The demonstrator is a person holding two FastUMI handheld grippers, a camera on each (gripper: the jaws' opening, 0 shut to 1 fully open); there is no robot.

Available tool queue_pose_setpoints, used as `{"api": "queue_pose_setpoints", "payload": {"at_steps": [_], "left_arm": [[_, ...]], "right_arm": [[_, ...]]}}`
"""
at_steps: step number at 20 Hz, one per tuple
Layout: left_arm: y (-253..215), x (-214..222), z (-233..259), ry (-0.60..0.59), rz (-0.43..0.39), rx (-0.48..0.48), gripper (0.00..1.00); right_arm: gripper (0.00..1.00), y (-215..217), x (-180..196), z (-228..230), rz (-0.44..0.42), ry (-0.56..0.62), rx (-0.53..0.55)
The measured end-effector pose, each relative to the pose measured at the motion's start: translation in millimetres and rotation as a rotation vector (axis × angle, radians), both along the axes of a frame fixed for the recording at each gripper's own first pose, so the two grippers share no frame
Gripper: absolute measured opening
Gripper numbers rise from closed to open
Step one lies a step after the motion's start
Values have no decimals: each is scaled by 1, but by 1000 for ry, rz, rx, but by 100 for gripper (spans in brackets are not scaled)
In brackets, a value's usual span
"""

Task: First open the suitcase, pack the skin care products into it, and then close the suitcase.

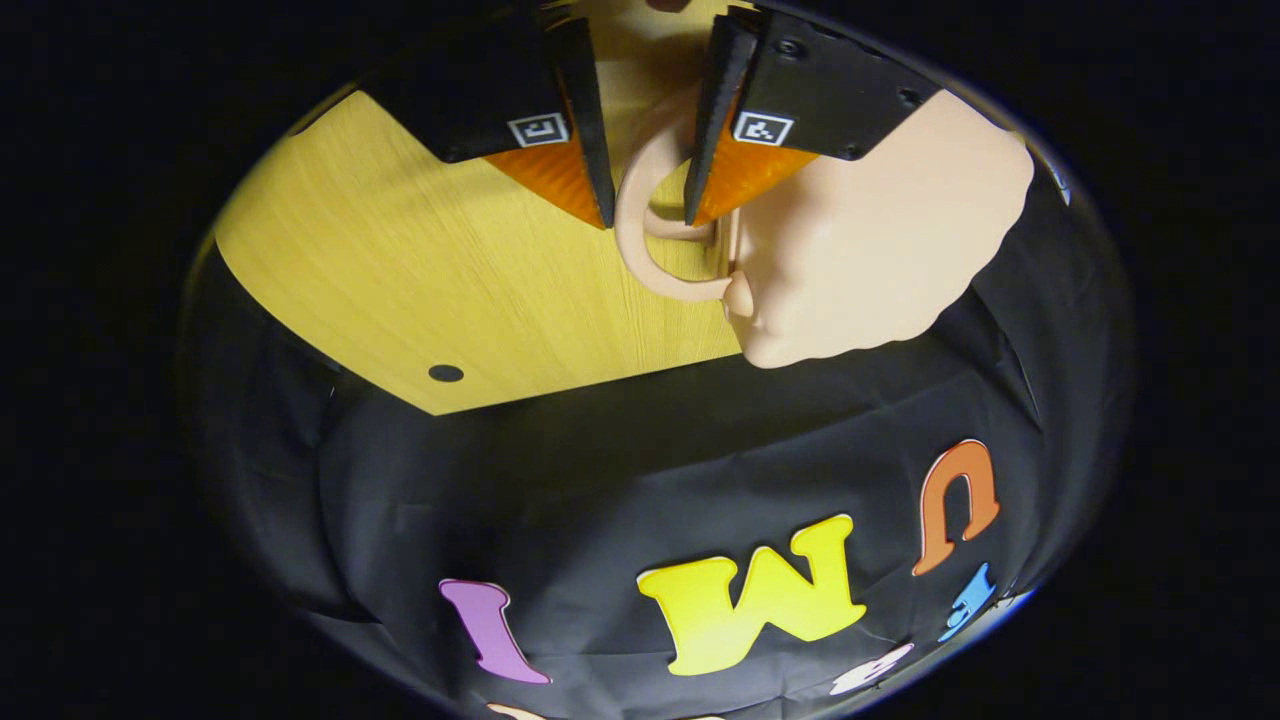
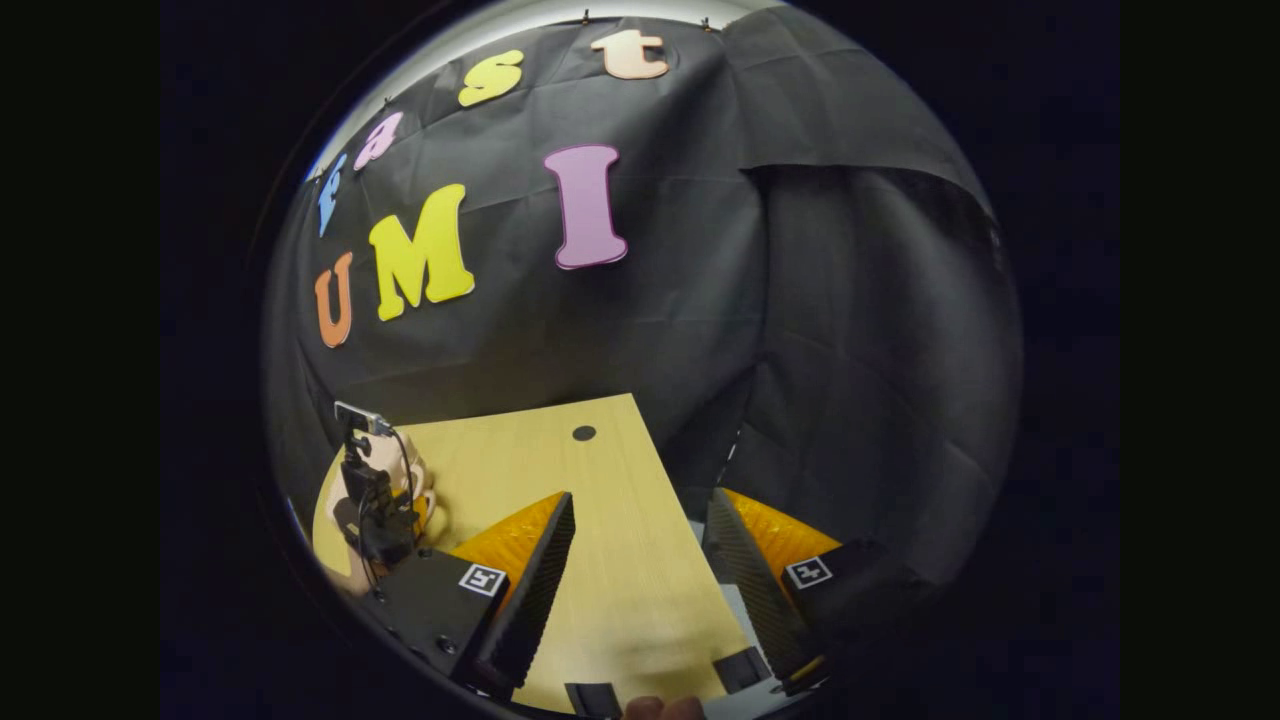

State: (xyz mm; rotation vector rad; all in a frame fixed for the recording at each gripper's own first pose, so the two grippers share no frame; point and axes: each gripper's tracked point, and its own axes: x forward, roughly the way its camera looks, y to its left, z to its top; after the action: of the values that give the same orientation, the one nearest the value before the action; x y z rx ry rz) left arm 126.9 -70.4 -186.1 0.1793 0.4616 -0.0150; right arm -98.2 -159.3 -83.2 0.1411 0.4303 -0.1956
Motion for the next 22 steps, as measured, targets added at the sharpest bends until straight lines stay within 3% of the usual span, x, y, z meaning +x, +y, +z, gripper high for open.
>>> {"api": "queue_pose_setpoints", "payload": {"at_steps": [1, 2, 3, 6, 8, 15, 17, 22], "left_arm": [[-3, -1, 2, 0, 1, -13, 63], [-2, -2, 7, 0, 14, -6, 62], [0, -5, 14, -7, 29, -8, 75], [-3, -10, 52, -60, 77, -106, 83], [0, -15, 101, -134, 106, -148, 98], [3, -21, 277, -463, 58, -88, 100], [4, -27, 301, -507, 79, -92, 99], [1, -37, 317, -533, 105, -148, 99]], "right_arm": [[82, -1, 3, 0, 18, -7, -17], [82, 0, 7, 1, 38, -13, -34], [79, 4, 13, 4, 58, -24, -42], [82, 25, 36, 23, 134, -102, -46], [83, 49, 58, 41, 182, -172, -32], [82, 115, 113, 121, 301, -418, -55], [79, 124, 117, 134, 302, -453, -42], [82, 135, 118, 140, 298, -472, -21]]}}
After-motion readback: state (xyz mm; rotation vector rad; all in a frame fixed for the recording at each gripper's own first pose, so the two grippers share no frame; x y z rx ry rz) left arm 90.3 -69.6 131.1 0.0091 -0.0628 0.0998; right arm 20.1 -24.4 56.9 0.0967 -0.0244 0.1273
